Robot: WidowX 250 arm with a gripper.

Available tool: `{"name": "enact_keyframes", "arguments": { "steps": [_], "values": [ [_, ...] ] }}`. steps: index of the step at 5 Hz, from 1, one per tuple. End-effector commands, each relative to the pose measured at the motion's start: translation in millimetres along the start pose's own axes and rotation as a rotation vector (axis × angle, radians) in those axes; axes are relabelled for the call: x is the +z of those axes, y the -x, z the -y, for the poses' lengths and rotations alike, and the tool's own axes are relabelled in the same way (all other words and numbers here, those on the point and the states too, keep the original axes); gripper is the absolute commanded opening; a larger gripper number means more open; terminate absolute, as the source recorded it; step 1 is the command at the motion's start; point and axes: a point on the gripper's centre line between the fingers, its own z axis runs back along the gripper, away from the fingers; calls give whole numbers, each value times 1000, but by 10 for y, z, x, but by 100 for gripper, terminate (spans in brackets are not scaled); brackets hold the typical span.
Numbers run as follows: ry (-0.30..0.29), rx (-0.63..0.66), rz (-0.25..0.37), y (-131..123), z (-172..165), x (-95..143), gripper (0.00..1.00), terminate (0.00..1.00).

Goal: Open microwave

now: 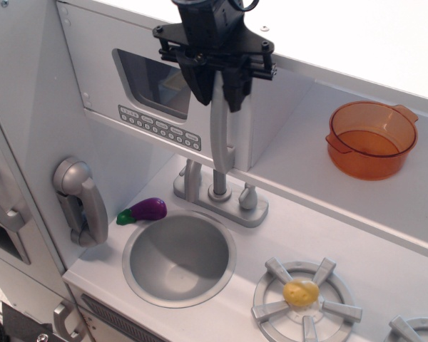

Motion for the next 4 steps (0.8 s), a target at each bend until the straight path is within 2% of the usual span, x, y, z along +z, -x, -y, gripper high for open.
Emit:
{"name": "enact_keyframes", "arguments": {
  "steps": [1,2,3,4],
  "values": [
    [-15,-41,44,134,-28,50,0,0],
    [-30,-90,33,494,-124,126,0,0],
    [-68,-168,-42,799,-158,267,100,0],
    [-13,-145,-239,977,-85,449,100,0]
  ]
}}
